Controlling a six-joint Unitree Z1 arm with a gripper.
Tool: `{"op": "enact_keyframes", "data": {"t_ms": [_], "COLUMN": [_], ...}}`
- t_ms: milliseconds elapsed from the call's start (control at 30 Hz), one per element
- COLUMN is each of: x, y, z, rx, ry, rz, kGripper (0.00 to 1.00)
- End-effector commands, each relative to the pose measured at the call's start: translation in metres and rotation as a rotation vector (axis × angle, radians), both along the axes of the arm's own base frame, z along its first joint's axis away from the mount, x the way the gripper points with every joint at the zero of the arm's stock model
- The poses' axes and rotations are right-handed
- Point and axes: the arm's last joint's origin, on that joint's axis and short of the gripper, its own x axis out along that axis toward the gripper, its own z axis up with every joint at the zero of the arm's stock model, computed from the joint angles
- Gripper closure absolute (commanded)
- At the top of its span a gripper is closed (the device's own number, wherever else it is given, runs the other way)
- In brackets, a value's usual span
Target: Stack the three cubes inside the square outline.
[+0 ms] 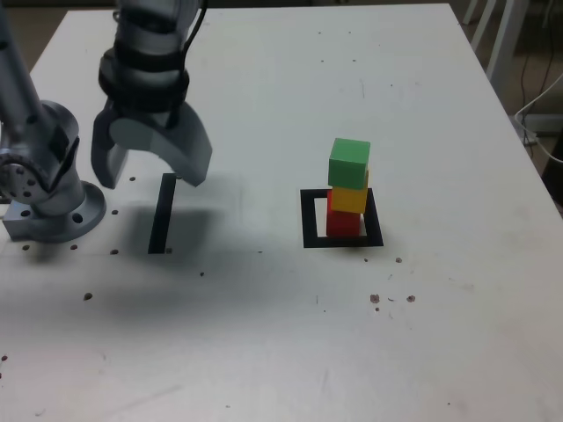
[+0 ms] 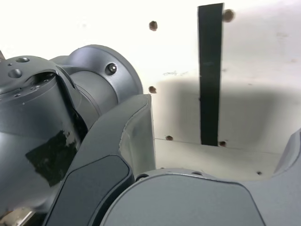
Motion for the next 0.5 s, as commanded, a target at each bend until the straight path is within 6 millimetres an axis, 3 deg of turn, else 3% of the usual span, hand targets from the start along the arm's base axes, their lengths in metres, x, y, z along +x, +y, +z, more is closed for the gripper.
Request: {"op": "enact_keyframes", "data": {"t_ms": [0,467], "x": [-0.003,-0.018], "y": [0.000,0.002], "z": [-0.002,-0.024], "rx": [-0.003,-0.011], "ry": [-0.013,-0.060], "rz": [0.004,0.040], "kGripper": [0.01,0.00]}}
